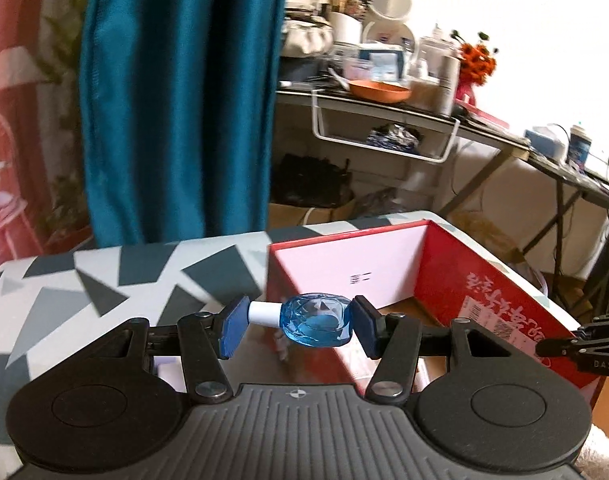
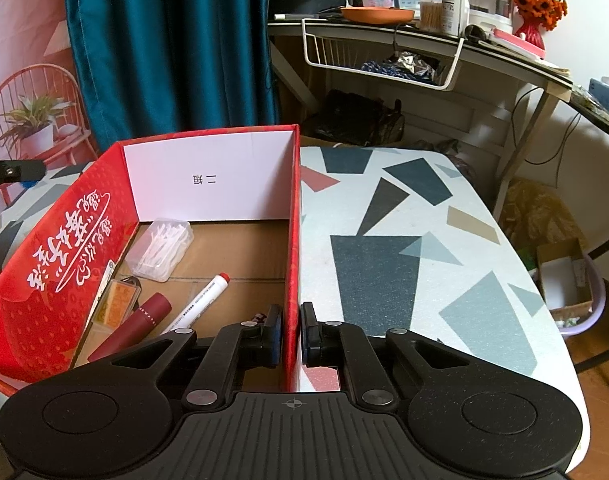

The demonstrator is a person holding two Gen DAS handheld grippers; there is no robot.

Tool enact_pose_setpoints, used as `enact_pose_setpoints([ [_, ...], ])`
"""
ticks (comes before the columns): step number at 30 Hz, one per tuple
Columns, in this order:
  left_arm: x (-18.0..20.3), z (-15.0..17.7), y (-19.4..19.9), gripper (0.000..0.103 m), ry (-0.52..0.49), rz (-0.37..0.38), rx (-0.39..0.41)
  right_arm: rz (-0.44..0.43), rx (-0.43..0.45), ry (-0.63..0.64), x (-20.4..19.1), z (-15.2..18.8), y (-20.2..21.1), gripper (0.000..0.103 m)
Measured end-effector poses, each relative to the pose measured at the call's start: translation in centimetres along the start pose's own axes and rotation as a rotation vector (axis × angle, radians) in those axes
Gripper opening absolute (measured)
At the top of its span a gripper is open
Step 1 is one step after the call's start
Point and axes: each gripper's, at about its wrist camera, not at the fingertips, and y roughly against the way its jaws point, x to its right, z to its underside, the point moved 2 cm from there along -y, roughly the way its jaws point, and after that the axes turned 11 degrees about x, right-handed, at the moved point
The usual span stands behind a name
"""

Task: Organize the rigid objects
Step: 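Carry the blue bottle with the left tool into the red box and release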

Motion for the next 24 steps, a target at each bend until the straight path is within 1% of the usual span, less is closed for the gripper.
enact_pose_setpoints([
  [5,1.9,-0.1,-1.7,0.059,-0.086,0.045,0.008,-0.001,0.002,-0.002,0.0,-0.1,0.0,0.009],
  [11,3.9,0.6,-4.3,0.059,-0.140,0.091,-0.039,-0.005,0.002,-0.007,0.0,-0.1,-0.1,0.009],
  [18,4.5,1.7,-5.9,0.059,-0.153,0.126,-0.092,-0.007,0.003,-0.008,0.0,-0.1,-0.1,0.009],
  [21,5.0,2.1,-6.1,0.059,-0.164,0.156,-0.112,-0.007,0.003,-0.008,0.0,-0.1,-0.1,0.009],
  [24,5.3,2.5,-6.1,0.059,-0.179,0.165,-0.126,-0.007,0.002,-0.007,0.0,-0.1,-0.1,0.009],
])
